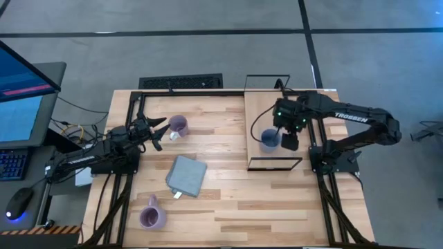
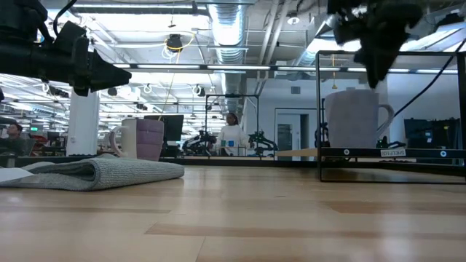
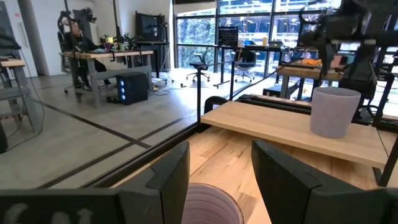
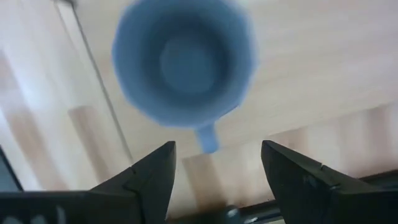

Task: Stack small to large cups/mugs on shelf
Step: Put the white and purple mug on the shelf

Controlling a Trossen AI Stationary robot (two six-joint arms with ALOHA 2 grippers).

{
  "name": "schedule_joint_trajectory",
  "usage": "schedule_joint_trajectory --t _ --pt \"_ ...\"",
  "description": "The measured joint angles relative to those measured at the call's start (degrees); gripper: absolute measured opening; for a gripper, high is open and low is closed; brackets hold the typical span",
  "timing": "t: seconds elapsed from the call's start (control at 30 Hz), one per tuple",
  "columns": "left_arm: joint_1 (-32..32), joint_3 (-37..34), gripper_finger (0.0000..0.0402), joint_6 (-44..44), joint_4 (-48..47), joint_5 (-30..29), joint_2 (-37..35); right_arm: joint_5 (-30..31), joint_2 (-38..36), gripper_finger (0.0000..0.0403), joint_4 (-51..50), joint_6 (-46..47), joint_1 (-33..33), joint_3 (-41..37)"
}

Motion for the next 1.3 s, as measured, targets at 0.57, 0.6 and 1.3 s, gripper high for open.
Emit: schedule_joint_trajectory --t 0.57,0.6,1.3 --pt "0.0 0.0 0.0164 1.2 0.6 0.0 0.0 1.0 0.3 0.0260 29.0 -6.1 2.4 12.4" --pt "0.0 0.0 0.0164 1.1 0.6 0.0 0.0 1.0 0.8 0.0260 29.9 -6.1 2.4 12.5" --pt "0.0 0.0 0.0164 12.6 -0.2 2.2 0.1 -3.4 14.4 0.0260 44.4 -2.6 5.3 12.4"
